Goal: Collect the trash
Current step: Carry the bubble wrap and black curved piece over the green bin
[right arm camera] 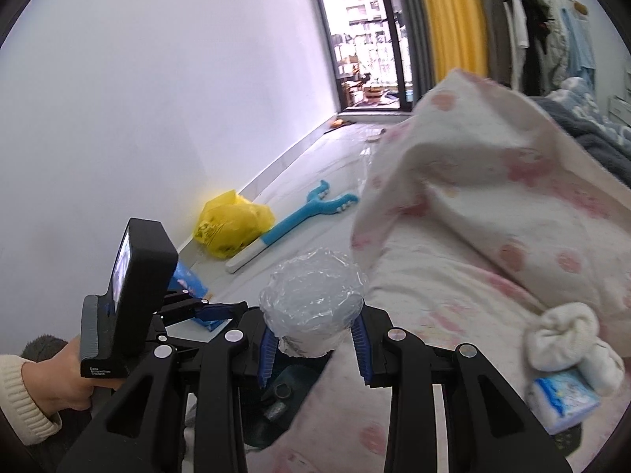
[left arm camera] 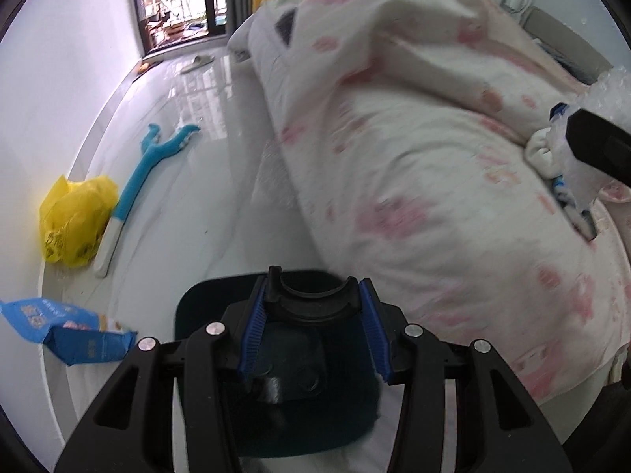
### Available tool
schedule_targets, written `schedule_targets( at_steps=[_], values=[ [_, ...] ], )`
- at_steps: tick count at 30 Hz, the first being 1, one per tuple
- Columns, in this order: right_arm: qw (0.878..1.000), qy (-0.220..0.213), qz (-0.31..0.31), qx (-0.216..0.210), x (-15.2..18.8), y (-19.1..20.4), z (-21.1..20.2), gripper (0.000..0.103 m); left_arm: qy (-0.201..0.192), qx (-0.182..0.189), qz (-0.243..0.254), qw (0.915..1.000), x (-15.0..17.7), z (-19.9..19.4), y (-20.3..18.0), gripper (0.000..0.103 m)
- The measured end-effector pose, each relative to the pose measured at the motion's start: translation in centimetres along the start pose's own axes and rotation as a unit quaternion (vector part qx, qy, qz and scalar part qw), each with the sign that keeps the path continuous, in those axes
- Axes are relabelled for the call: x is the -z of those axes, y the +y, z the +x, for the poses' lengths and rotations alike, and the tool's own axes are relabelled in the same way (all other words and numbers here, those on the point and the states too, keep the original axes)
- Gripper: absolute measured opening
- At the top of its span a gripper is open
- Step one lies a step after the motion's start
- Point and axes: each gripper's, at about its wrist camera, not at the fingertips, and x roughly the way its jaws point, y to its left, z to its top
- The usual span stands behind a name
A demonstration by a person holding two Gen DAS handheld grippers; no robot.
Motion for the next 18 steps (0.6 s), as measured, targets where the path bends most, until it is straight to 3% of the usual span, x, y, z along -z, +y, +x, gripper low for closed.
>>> schedule_targets(
  at_steps=[18],
  values=[
    [0.996, 0.078, -0.031, -0.033, 0.4, 5.8, 7.9, 0.034, 0.133, -0.012, -0.015, 0.9909, 5.5, 3.7, 7.2, 0.051]
  ],
)
